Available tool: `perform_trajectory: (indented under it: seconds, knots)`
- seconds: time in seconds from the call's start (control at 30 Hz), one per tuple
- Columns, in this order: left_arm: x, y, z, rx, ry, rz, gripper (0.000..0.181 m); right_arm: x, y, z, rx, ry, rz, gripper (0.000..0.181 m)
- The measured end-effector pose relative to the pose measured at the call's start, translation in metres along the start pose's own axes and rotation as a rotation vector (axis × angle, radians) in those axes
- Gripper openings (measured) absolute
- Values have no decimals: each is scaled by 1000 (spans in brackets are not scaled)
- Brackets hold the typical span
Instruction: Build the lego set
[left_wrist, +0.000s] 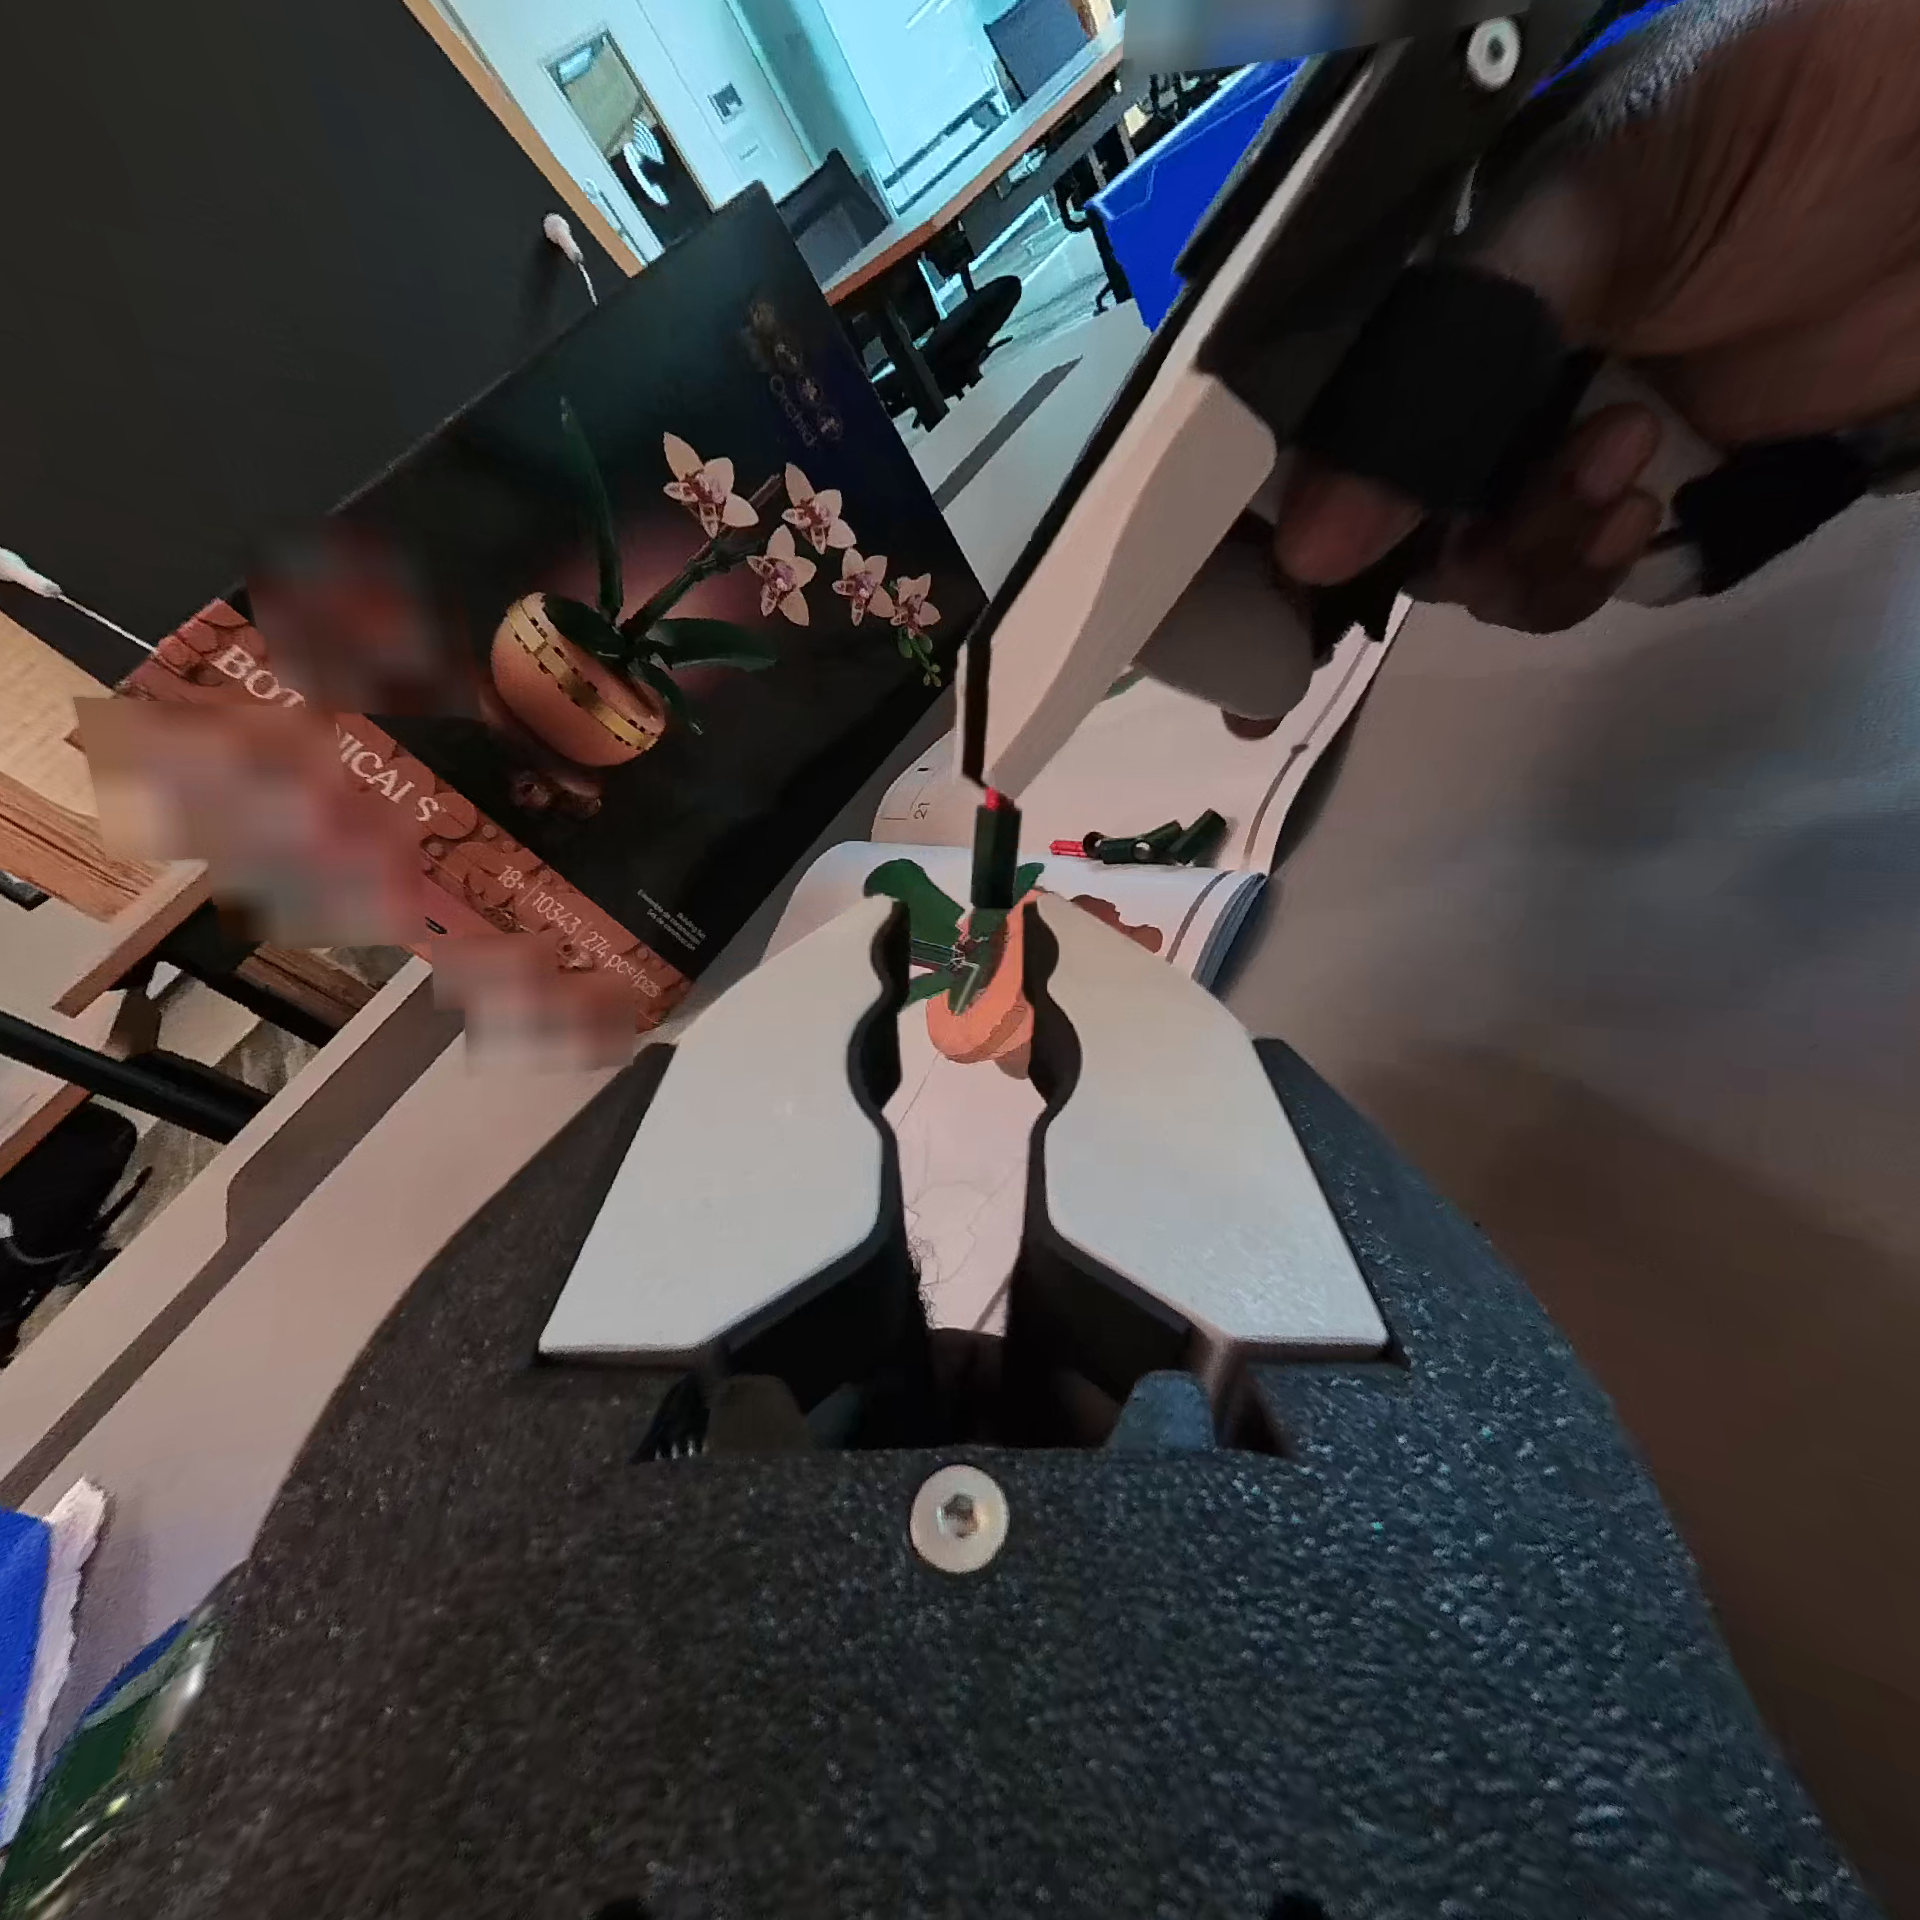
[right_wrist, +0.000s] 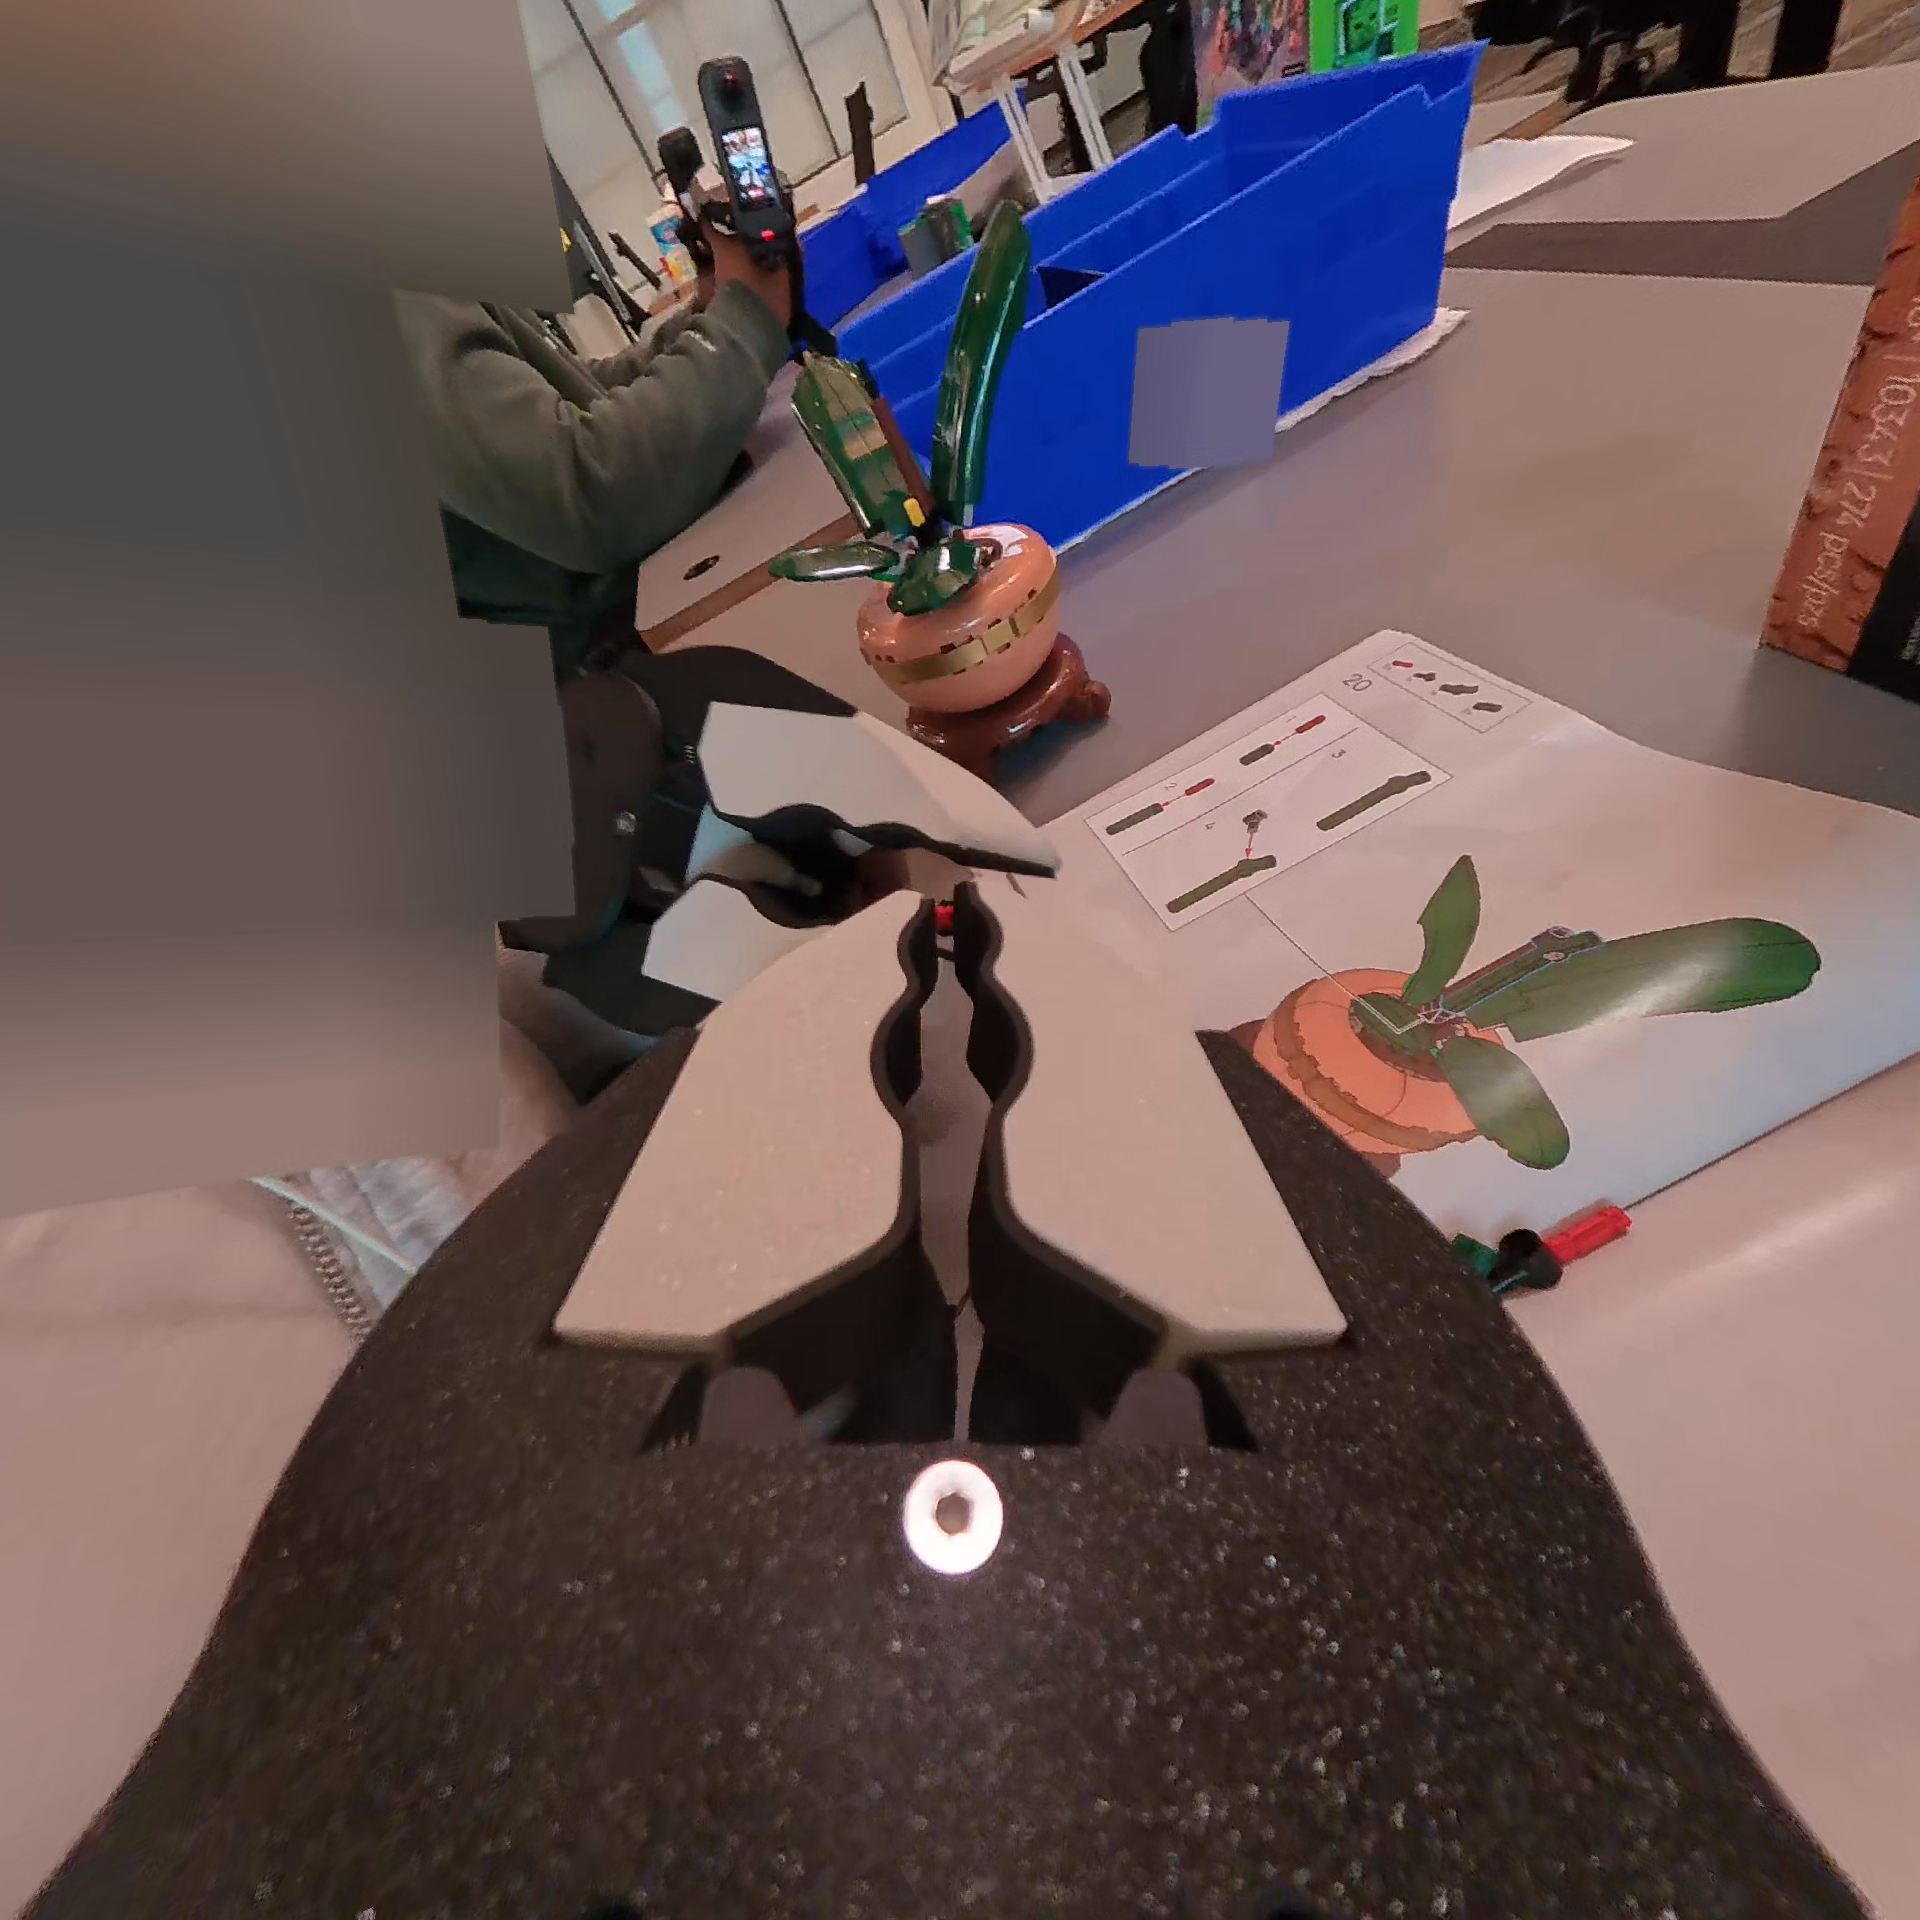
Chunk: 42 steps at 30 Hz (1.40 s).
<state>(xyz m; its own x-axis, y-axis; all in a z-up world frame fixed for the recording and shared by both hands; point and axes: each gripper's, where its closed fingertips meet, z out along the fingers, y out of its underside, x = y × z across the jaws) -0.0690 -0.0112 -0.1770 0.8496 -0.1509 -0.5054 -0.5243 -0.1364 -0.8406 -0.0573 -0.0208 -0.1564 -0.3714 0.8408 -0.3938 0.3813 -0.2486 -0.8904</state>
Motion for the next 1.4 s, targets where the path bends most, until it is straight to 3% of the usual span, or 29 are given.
perform_trajectory:
  seconds: [0.83, 1.13, 1.27, 1.33, 1.4]
  knots:
    - [10, -2, 11, 17, 36, -20, 9, 8, 8, -4, -41, 34, -16, 3]
    - [21, 3, 13, 3, 129, -98, 6, 9, 16, -4, -38, 34, 3, 4]
    - [24, 4, 13, -3, 187, -166, 5, 9, 18, -11, -9, 37, -82, 23]
    - [23, 6, 13, -13, 223, -223, 5, 28, 21, -25, -27, 162, -192, 41]
    - [22, 6, 13, -17, 256, -288, 5, 55, 29, -43, -99, 322, -287, 45]
